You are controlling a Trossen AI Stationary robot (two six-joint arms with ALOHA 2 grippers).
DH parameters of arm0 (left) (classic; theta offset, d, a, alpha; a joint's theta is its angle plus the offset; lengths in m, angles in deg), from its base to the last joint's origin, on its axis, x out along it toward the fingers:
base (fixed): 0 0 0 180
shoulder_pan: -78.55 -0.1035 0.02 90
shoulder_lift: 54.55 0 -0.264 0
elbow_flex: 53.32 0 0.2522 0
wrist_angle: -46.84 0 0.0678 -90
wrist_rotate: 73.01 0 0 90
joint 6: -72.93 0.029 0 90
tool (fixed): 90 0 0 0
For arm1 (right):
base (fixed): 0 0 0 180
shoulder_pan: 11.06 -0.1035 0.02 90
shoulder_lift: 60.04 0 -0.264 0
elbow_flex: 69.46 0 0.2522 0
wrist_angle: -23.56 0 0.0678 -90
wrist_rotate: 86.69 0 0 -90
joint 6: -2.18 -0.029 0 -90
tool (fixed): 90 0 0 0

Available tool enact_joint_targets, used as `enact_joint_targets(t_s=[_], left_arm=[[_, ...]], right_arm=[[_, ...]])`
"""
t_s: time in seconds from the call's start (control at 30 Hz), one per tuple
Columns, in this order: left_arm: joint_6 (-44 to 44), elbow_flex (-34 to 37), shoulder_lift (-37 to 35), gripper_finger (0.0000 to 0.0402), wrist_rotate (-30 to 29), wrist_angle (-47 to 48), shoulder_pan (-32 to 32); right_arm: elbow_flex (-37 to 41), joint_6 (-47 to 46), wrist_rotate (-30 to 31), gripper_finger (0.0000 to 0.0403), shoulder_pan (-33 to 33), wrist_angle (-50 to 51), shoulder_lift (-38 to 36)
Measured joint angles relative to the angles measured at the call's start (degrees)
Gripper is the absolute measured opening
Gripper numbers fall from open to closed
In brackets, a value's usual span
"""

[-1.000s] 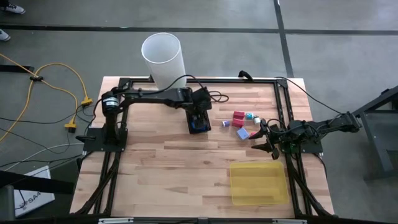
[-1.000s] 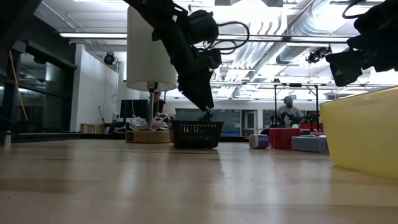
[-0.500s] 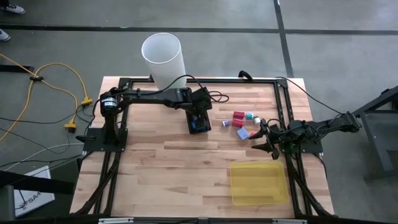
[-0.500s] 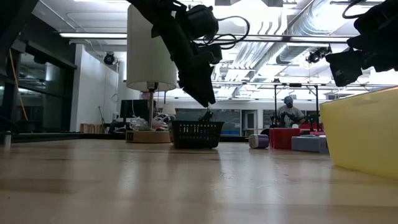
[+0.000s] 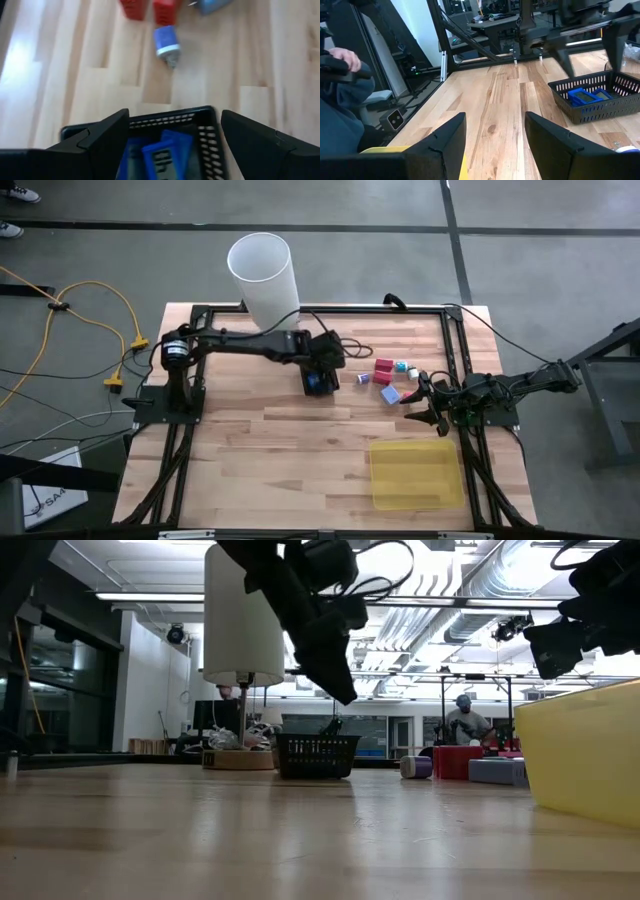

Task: Pick & Place Office items
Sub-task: Put the white charger adaptor into the yellow bin

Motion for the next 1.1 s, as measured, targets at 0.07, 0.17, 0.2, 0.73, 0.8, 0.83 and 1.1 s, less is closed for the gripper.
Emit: enact_joint_targets(t_s=[0.07, 0.17, 0.2, 0.73, 0.8, 0.83, 1.1], left_arm=[[0.0, 0.0, 0.0, 0.0308, 0.0, -0.3, 1.2], [0.0, 0.0, -0.1, 0.0308, 0.0, -0.2, 3.2], [0.0, 0.0, -0.2, 0.0308, 0.0, -0.2, 3.9], [-3.1, 0.0, -0.2, 0.0308, 0.0, -0.2, 13.7], [-3.7, 0.0, -0.2, 0.0308, 0.0, -0.2, 14.6], [-3.8, 0.0, -0.2, 0.0308, 0.0, -0.2, 15.1], [-4.1, 0.0, -0.2, 0.0308, -0.1, -0.2, 17.7]], right_arm=[[0.0, 0.0, 0.0, 0.0190, 0.0, 0.0, 0.0], [0.0, 0.0, 0.0, 0.0190, 0.0, 0.0, 0.0], [0.0, 0.0, 0.0, 0.0190, 0.0, 0.0, 0.0], [0.0, 0.0, 0.0, 0.0190, 0.0, 0.0, 0.0], [0.0, 0.0, 0.0, 0.0190, 0.0, 0.0, 0.0], [0.0, 0.0, 0.0, 0.0190, 0.0, 0.0, 0.0], [0.0, 0.0, 0.0, 0.0190, 0.0, 0.0, 0.0]])
